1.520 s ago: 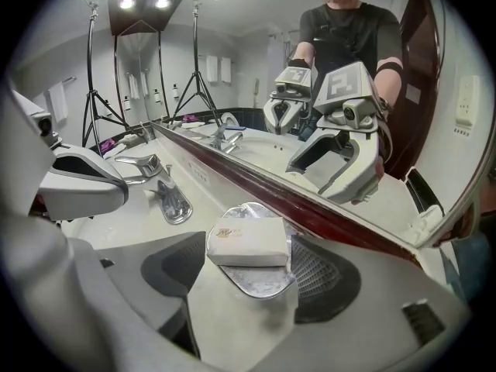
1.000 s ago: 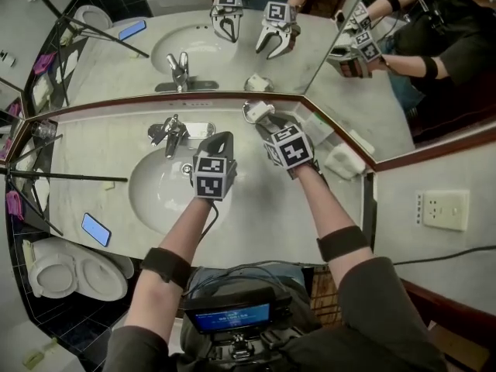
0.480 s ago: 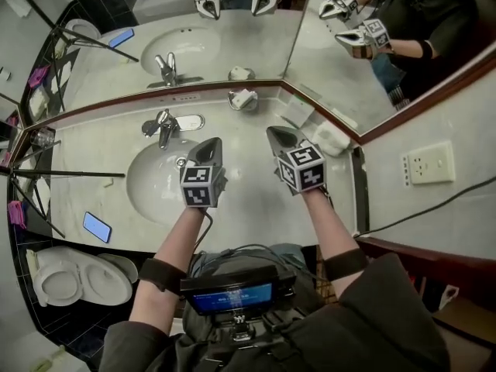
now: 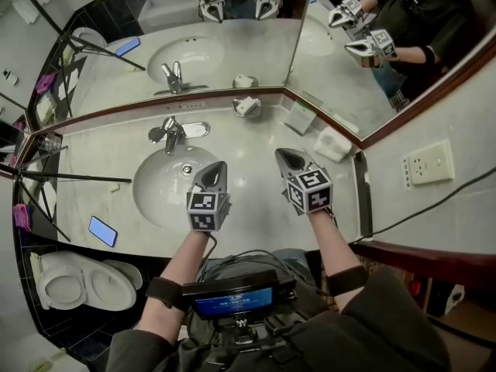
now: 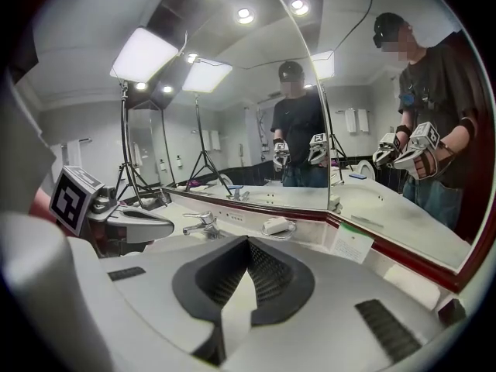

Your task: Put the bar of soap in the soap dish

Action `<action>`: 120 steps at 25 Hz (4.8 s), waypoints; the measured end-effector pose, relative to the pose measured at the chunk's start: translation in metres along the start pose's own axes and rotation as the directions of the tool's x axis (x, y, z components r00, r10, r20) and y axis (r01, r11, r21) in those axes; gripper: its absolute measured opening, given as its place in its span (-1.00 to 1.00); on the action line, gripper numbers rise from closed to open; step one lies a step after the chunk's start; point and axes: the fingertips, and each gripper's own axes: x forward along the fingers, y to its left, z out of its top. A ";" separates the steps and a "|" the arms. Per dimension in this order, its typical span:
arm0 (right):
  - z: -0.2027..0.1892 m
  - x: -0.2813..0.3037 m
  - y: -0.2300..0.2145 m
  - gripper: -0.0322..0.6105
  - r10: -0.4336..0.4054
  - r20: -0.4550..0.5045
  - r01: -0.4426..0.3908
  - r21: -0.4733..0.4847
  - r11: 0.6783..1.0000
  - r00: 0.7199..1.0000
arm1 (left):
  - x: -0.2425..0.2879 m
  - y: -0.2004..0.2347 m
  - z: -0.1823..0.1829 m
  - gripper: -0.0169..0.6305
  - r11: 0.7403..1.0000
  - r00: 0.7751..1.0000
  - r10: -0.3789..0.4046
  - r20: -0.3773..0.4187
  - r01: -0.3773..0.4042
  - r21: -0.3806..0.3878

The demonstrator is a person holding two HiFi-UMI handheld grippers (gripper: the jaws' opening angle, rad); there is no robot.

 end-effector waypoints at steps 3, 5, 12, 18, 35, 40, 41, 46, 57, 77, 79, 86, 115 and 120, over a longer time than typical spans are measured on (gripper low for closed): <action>-0.003 0.001 -0.002 -0.85 -0.002 -0.012 0.002 0.000 1.000 1.000 | 0.000 -0.003 0.000 -0.94 1.000 1.000 -0.001 0.010 0.001 -0.014; -0.004 0.003 -0.002 -0.85 0.002 -0.019 -0.002 -0.007 1.000 1.000 | 0.002 -0.003 0.000 -0.94 1.000 1.000 0.003 0.010 -0.002 -0.027; -0.005 0.014 -0.007 -0.85 0.015 -0.035 -0.016 -0.016 1.000 0.999 | 0.027 0.000 -0.005 -0.93 1.000 0.999 0.010 -0.037 -0.011 -0.022; -0.007 0.035 -0.022 -0.85 0.014 -0.056 -0.014 0.003 1.000 0.998 | 0.068 0.005 -0.001 -0.63 0.999 0.994 -0.031 -0.107 0.032 0.004; 0.006 0.088 -0.068 -0.85 -0.011 -0.066 0.015 0.062 0.998 0.998 | 0.236 0.042 0.015 0.11 0.967 0.939 -0.072 -0.337 0.148 0.207; -0.010 0.086 -0.078 -0.85 -0.021 -0.096 0.029 0.084 0.996 0.995 | 0.262 0.046 0.001 0.10 0.960 0.923 -0.075 -0.377 0.169 0.224; -0.013 0.086 -0.080 -0.85 -0.023 -0.100 0.032 0.088 0.996 0.995 | 0.266 0.046 -0.001 0.10 0.959 0.919 -0.077 -0.386 0.174 0.223; -0.021 0.083 -0.087 -0.85 -0.032 -0.110 0.043 0.102 0.994 0.993 | 0.281 0.048 -0.012 0.02 0.962 0.908 -0.078 -0.411 0.177 0.209; -0.023 0.084 -0.076 -0.85 -0.009 -0.107 0.020 0.104 0.994 0.994 | 0.251 0.048 0.012 -0.34 0.961 0.943 -0.064 -0.326 0.146 0.234; 0.017 0.035 0.037 -0.85 0.172 -0.032 -0.172 -0.007 0.985 0.985 | 0.014 0.021 0.027 -0.36 0.997 0.998 0.043 -0.043 -0.040 0.069; 0.012 0.030 0.043 -0.85 0.180 -0.038 -0.181 -0.010 0.984 0.983 | 0.005 0.016 0.021 -0.36 0.997 0.998 0.046 -0.045 -0.043 0.064; -0.008 0.015 0.049 -0.85 0.185 -0.057 -0.186 -0.002 0.983 0.981 | 0.010 -0.001 -0.008 -0.35 0.997 0.994 0.037 -0.099 -0.029 0.075; -0.081 0.008 -0.027 -0.85 0.100 -0.195 -0.077 0.122 0.990 0.976 | 0.152 -0.041 -0.165 -0.32 0.984 0.896 -0.065 -0.439 0.131 0.120; -0.083 0.012 -0.028 -0.85 0.104 -0.198 -0.080 0.127 0.989 0.975 | 0.149 -0.044 -0.165 -0.13 0.984 0.897 -0.071 -0.436 0.133 0.114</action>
